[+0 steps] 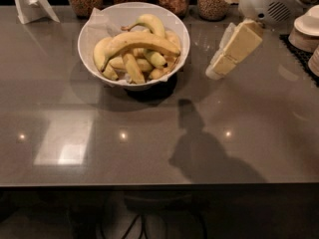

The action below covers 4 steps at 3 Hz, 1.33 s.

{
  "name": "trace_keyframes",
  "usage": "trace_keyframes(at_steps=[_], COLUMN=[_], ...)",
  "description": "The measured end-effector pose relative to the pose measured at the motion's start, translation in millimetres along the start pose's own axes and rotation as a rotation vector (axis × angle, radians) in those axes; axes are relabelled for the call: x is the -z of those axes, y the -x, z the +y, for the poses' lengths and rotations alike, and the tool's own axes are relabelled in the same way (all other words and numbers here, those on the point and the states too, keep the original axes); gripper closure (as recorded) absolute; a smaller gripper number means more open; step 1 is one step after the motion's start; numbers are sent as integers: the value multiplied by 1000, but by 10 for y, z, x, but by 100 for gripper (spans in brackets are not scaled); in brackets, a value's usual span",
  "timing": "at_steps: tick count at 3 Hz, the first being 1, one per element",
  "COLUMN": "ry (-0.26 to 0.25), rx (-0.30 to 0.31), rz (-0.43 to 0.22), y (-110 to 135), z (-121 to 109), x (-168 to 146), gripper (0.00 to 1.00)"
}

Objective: Pick banana from white bowl

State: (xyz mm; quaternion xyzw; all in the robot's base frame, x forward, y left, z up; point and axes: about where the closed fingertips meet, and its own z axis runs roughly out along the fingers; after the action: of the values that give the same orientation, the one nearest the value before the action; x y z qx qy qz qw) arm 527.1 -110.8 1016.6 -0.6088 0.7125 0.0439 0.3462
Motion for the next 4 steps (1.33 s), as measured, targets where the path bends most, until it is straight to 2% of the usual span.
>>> trace_keyframes(at_steps=[1,2,3,4], ry=[45,93,128,130], rx=[-4,18,42,45], rz=[-76,-124,-149,-150], y=[304,645,886,896], z=[-141,-180,-160,-156], x=[-277,-563,-788,-796], gripper=[0,0,0,0])
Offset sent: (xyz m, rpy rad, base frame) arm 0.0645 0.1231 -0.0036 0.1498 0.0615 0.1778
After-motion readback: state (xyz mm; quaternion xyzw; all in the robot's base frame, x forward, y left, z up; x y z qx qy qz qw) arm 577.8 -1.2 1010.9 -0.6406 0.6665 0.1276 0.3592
